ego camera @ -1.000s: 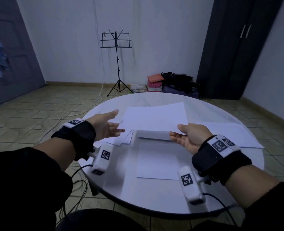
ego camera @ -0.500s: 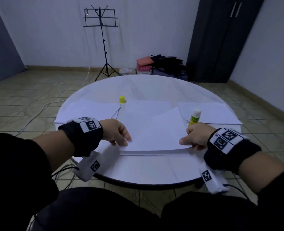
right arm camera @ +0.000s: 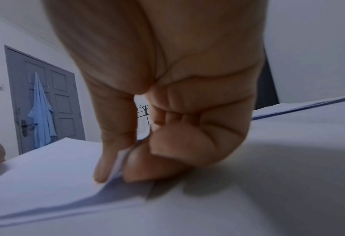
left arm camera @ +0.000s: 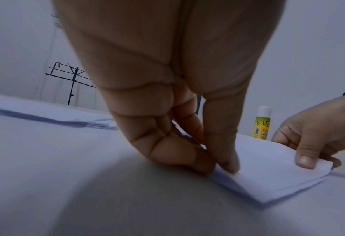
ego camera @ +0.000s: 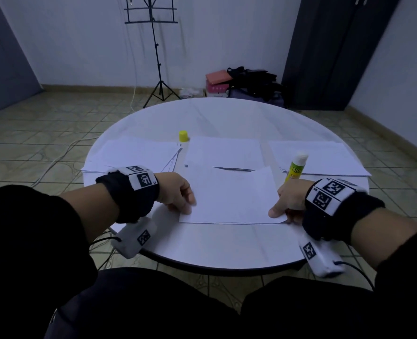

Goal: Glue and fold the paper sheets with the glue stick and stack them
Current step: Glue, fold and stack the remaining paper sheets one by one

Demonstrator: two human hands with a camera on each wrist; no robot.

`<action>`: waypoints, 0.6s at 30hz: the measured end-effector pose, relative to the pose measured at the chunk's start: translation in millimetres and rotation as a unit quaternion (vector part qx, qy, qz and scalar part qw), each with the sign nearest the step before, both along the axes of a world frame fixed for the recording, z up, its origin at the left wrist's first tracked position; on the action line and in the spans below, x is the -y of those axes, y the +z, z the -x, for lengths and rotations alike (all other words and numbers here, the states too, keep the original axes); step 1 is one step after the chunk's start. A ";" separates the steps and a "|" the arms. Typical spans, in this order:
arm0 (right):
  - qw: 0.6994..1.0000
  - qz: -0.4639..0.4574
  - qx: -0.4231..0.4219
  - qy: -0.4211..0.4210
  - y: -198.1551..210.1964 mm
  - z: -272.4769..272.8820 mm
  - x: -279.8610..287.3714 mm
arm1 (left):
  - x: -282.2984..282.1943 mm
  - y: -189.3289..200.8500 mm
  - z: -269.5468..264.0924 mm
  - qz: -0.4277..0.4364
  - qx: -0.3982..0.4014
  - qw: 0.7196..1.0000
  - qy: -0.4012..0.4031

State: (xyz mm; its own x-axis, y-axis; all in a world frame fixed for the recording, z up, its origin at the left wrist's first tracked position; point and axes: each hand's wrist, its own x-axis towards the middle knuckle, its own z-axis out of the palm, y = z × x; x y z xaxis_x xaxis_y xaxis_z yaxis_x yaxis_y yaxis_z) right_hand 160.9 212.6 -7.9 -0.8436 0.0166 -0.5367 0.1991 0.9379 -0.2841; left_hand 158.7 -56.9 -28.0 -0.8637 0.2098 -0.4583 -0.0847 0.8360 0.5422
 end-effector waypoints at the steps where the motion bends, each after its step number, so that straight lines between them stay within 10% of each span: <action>1: 1.000 0.005 0.001 -0.004 -1.3 1.3 -0.8 | 0.3 -0.4 0.5 -0.001 0.001 1.000 0.000; 18: 1.000 0.016 -0.011 -0.010 -5.7 3.1 -4.1 | 1.2 -1.6 -1.9 0.010 -0.009 1.000 -0.016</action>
